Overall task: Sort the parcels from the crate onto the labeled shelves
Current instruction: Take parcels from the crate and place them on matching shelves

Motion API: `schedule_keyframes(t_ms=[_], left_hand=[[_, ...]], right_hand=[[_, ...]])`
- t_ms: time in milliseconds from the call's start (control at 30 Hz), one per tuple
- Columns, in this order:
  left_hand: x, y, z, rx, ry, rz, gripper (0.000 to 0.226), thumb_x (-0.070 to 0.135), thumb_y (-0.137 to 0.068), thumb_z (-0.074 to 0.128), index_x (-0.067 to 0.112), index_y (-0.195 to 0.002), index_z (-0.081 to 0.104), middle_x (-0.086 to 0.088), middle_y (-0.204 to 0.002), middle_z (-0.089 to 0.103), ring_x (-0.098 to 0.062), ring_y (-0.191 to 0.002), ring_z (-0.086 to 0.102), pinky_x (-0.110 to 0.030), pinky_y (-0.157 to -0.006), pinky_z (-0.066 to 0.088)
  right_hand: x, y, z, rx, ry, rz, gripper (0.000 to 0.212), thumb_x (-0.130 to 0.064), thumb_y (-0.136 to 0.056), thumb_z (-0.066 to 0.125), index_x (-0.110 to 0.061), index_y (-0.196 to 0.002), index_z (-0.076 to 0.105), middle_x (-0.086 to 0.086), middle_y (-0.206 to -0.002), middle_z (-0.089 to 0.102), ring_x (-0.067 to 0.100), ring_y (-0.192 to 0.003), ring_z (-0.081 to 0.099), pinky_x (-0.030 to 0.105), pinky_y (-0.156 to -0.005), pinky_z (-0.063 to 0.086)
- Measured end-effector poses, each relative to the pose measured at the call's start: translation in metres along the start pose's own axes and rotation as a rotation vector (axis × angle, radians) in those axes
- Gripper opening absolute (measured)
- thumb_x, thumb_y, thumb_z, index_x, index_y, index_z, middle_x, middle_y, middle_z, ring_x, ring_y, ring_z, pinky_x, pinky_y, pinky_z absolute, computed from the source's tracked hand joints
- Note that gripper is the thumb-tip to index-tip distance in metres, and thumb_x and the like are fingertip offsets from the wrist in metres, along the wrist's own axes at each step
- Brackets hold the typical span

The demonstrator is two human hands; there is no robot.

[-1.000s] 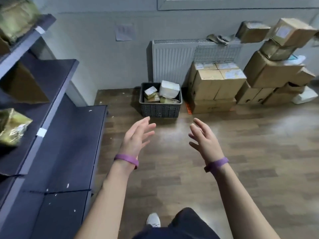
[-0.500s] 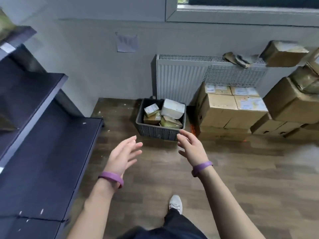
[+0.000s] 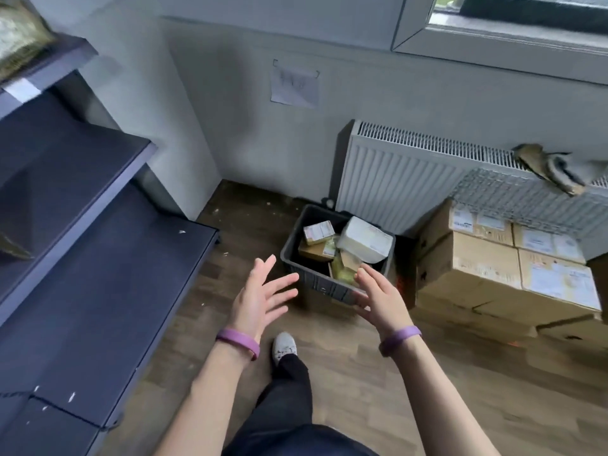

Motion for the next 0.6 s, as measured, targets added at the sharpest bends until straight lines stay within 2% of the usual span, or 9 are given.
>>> schedule_keyframes(t_ms=[133,267,333,433,533,600], left_hand=[[0.021,-0.075,0.011,-0.038,-0.036,-0.129,0.051,0.057,-0.096,0.031,0.03,-0.137,0.046,0.001,-0.116,0.069,-0.021,-0.107,0.065,-0.04,-0.095,0.046],[0.059,-0.148,0.024,-0.066,-0.116,-0.14,0.04,0.046,-0.097,0.043,0.025,-0.13,0.053,0.002,-0.112,0.07,-0.019,-0.104,0.066,-0.04,-0.096,0.046],[0.08,-0.18,0.027,-0.039,-0.135,-0.136,0.033,0.041,-0.097,0.047,0.025,-0.124,0.057,0.003,-0.109,0.07,-0.018,-0.103,0.065,-0.041,-0.099,0.045],[0.095,-0.219,0.033,-0.008,-0.155,-0.16,0.027,0.038,-0.097,0.049,0.025,-0.118,0.06,0.002,-0.111,0.07,-0.019,-0.104,0.065,-0.042,-0.102,0.043],[0.098,-0.261,0.042,0.037,-0.167,-0.203,0.024,0.035,-0.098,0.048,0.025,-0.116,0.06,0.0,-0.112,0.069,-0.019,-0.104,0.064,-0.042,-0.103,0.043],[0.091,-0.292,0.049,0.077,-0.175,-0.25,0.023,0.034,-0.098,0.047,0.025,-0.115,0.06,-0.001,-0.113,0.069,-0.02,-0.105,0.064,-0.042,-0.104,0.042]], right_hand=[[-0.02,-0.058,0.004,0.051,0.049,0.029,0.034,-0.032,-0.097,0.055,-0.025,-0.13,0.055,0.0,-0.133,0.057,0.022,-0.116,0.058,0.027,-0.074,0.05],[-0.052,-0.125,0.008,0.088,0.131,0.027,0.032,-0.027,-0.096,0.057,-0.02,-0.128,0.058,0.002,-0.131,0.059,0.014,-0.102,0.062,0.038,-0.095,0.05],[-0.061,-0.158,0.015,0.066,0.216,0.034,0.034,-0.023,-0.097,0.057,-0.015,-0.13,0.057,0.003,-0.133,0.057,0.009,-0.099,0.061,0.037,-0.098,0.049],[-0.062,-0.197,0.023,0.049,0.25,0.104,0.038,-0.039,-0.092,0.059,-0.023,-0.127,0.059,0.002,-0.133,0.058,0.018,-0.116,0.058,0.047,-0.105,0.045],[-0.059,-0.246,0.026,0.029,0.298,0.172,0.058,-0.062,-0.071,0.057,-0.033,-0.121,0.058,-0.004,-0.132,0.06,0.018,-0.122,0.055,0.047,-0.108,0.042],[-0.051,-0.284,0.026,-0.007,0.335,0.224,0.065,-0.066,-0.067,0.056,-0.033,-0.122,0.058,-0.004,-0.131,0.06,0.018,-0.121,0.056,0.046,-0.109,0.041]])
Point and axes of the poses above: each hand's wrist, its own y-axis away from the middle knuckle, its own z-axis out of the palm, x = y × z, the point moved 5 cm from there along -y, towards the middle knuckle
